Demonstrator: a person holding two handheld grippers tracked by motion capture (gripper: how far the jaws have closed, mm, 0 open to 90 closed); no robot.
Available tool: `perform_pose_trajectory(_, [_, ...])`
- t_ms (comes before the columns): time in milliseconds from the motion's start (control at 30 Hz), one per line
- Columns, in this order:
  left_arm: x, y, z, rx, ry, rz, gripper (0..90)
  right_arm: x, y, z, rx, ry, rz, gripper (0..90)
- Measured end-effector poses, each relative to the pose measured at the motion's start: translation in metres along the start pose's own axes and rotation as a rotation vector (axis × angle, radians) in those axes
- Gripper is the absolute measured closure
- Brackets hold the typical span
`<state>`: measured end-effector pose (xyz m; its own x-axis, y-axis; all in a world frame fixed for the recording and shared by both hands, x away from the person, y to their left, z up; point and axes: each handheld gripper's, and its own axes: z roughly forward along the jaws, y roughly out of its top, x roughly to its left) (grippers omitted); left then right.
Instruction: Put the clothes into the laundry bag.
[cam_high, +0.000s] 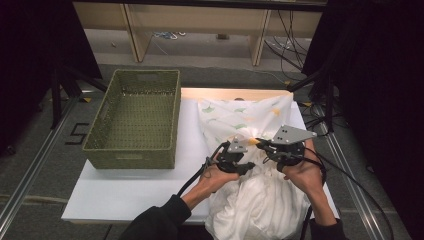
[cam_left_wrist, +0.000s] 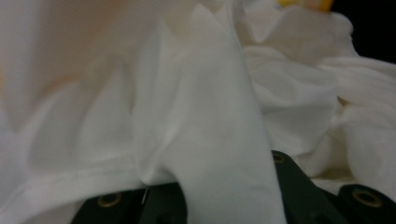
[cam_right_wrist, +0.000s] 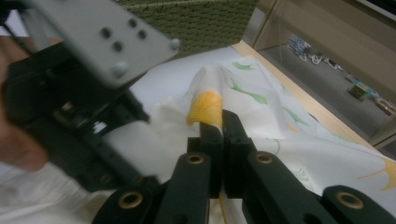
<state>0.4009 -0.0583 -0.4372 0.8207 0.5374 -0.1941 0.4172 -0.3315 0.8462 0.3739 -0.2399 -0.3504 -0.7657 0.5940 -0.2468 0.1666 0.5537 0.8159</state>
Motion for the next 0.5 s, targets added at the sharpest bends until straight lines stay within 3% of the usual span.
perform_pose_trajectory(133, [0.019, 0.007, 0.001, -0.045, 0.085, -0.046, 80.3, 0.001, 0.001, -0.004, 0.003, 0.011, -0.003, 90.0])
perform_pose_trajectory(200, [0.026, 0.003, 0.008, -0.028, 0.116, -0.058, 79.1, 0.002, 0.001, -0.004, 0.005, 0.012, -0.003, 90.0])
perform_pose_trajectory(233, [0.031, -0.002, 0.014, 0.009, 0.117, -0.068, 77.7, 0.002, 0.001, -0.003, 0.011, 0.014, 0.0, 90.0])
perform_pose_trajectory(300, [0.035, -0.009, 0.019, 0.025, 0.116, -0.108, 68.4, 0.003, -0.002, 0.001, 0.027, 0.026, -0.01, 90.0])
perform_pose_trajectory(367, [0.035, -0.011, 0.014, 0.019, 0.1, -0.125, 55.6, 0.002, -0.005, 0.004, 0.048, 0.031, -0.006, 90.0])
perform_pose_trajectory(500, [0.028, -0.009, -0.02, 0.032, 0.146, -0.025, 31.9, 0.001, -0.008, 0.007, 0.055, 0.036, 0.004, 90.0])
